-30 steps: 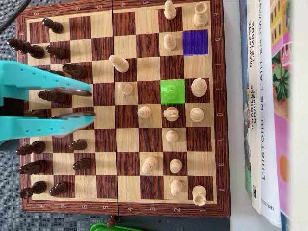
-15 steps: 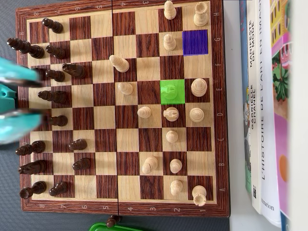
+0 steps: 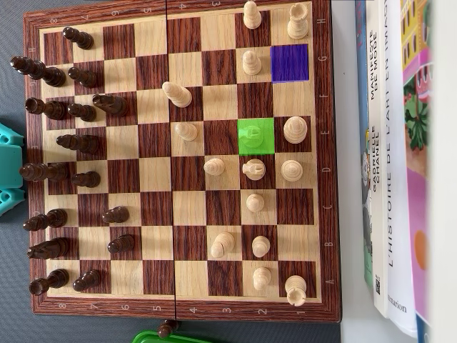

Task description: Play chess

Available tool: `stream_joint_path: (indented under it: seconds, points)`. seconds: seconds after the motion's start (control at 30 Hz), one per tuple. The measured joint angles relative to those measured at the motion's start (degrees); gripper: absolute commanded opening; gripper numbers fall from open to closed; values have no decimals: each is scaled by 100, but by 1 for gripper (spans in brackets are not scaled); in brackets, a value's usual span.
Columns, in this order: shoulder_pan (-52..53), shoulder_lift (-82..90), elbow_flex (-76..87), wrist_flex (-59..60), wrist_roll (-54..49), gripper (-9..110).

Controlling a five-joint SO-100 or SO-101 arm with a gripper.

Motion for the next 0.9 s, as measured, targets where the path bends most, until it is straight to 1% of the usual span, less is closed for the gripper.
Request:
stream_joint_path:
  seconds: [0.37,0.6,0.9]
  points:
    - [0,18,0,-2092,0,12]
    - [9,105,0,-3621,0,12]
    - [62,132,0,-4755,0,12]
